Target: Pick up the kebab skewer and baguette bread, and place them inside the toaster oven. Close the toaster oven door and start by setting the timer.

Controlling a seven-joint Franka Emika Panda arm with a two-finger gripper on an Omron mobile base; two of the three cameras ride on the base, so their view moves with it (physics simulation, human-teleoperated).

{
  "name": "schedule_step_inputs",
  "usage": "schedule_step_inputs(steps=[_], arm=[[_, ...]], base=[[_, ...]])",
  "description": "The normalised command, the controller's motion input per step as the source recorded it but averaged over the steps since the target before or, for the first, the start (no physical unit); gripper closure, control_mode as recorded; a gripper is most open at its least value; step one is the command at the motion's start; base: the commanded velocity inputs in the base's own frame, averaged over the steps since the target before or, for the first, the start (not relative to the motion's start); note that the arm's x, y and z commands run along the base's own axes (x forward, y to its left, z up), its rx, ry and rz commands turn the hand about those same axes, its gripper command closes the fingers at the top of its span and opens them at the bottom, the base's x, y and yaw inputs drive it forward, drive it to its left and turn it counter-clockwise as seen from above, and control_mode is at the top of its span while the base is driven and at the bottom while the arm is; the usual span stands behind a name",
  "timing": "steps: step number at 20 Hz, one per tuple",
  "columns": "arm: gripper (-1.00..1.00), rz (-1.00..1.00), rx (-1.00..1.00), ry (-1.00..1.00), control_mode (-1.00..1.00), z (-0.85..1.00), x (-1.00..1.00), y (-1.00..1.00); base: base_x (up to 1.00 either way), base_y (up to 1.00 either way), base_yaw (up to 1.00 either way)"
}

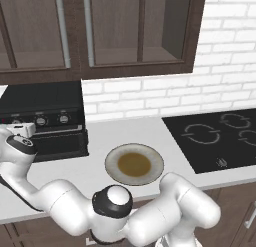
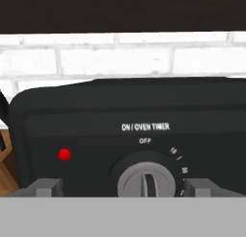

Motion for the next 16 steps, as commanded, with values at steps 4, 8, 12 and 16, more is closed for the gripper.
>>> schedule_step_inputs(steps=[4,8,12,16], arm=[[-1.0,0.0,0.0,0.0,-1.0,0.0,0.02,0.0],[-1.0,0.0,0.0,0.0,-1.0,0.0,0.0,-0.08],[-1.0,0.0,0.0,0.0,-1.0,0.0,0.0,-0.06],[-1.0,0.0,0.0,0.0,-1.0,0.0,0.0,-0.01]], base=[[0.0,0.0,0.0],[0.0,0.0,0.0],[0.0,0.0,0.0],[0.0,0.0,0.0]])
